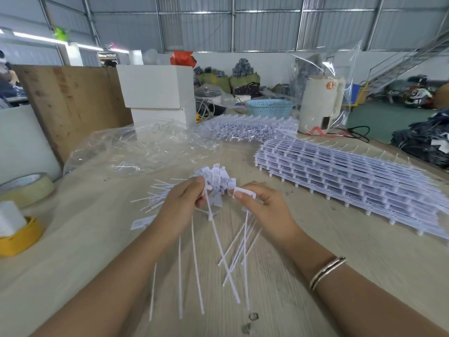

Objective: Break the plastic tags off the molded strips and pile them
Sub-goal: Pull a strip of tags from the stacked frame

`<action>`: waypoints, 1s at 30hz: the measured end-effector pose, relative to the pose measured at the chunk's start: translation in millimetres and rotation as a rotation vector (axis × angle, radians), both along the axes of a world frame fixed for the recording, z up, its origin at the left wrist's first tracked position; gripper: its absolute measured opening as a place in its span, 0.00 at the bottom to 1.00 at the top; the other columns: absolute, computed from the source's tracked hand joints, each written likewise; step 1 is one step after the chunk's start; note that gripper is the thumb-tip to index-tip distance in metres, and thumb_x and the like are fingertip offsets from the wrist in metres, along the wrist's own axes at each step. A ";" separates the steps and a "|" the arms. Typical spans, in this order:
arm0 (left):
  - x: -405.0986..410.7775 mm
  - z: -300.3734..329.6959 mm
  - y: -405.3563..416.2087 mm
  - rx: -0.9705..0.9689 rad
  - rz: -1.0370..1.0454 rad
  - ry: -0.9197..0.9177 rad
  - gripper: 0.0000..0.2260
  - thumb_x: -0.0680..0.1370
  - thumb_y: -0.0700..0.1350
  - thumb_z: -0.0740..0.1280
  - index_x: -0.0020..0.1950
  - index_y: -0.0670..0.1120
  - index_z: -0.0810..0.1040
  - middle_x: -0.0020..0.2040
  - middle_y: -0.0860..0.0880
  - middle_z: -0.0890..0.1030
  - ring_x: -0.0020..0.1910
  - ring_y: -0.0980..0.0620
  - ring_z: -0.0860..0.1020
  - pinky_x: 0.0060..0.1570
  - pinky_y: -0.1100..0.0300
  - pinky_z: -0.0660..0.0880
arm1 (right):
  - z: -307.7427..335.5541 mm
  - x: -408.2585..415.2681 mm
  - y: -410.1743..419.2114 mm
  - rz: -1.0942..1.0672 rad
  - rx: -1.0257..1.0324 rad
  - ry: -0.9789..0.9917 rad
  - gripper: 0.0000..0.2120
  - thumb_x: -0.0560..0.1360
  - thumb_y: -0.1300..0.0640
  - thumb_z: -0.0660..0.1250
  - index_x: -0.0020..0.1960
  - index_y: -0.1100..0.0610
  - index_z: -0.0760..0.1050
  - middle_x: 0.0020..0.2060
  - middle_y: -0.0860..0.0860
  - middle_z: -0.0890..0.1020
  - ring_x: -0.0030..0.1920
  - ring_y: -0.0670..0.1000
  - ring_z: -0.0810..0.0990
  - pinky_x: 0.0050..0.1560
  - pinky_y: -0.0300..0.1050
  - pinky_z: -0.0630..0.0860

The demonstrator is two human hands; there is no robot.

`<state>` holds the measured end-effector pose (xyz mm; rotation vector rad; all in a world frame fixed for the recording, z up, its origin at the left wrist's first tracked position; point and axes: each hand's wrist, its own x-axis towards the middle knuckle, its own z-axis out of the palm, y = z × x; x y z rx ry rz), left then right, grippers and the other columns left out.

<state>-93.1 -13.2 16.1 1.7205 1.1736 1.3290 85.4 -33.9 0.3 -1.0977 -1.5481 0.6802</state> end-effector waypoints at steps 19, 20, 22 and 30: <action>11.8 -3.6 -17.0 0.414 0.049 0.593 0.06 0.79 0.43 0.60 0.54 0.48 0.73 0.41 0.58 0.74 0.42 0.53 0.75 0.50 0.55 0.68 | -3.5 -5.9 2.3 -0.039 0.074 -0.402 0.14 0.78 0.51 0.62 0.43 0.60 0.79 0.38 0.48 0.76 0.49 0.44 0.72 0.58 0.50 0.57; 8.9 -2.6 -15.3 0.413 0.075 0.643 0.04 0.80 0.45 0.59 0.50 0.49 0.73 0.37 0.58 0.73 0.40 0.53 0.74 0.49 0.55 0.66 | -3.2 -5.7 1.9 -0.045 0.081 -0.372 0.13 0.78 0.52 0.62 0.42 0.60 0.78 0.38 0.48 0.75 0.48 0.44 0.72 0.58 0.51 0.57; 3.7 -2.2 -12.6 0.366 0.100 0.742 0.11 0.80 0.49 0.56 0.41 0.49 0.72 0.33 0.55 0.74 0.36 0.52 0.73 0.45 0.56 0.64 | -4.2 -6.7 1.6 -0.049 0.079 -0.350 0.10 0.78 0.54 0.62 0.39 0.55 0.76 0.37 0.44 0.74 0.47 0.44 0.72 0.59 0.51 0.57; 5.0 -4.6 -14.3 0.283 -0.018 0.623 0.11 0.80 0.49 0.60 0.39 0.48 0.75 0.27 0.52 0.73 0.28 0.54 0.71 0.32 0.58 0.62 | -4.7 -7.6 -1.2 0.093 0.013 -0.307 0.07 0.75 0.52 0.67 0.41 0.54 0.79 0.38 0.47 0.79 0.52 0.45 0.73 0.64 0.56 0.55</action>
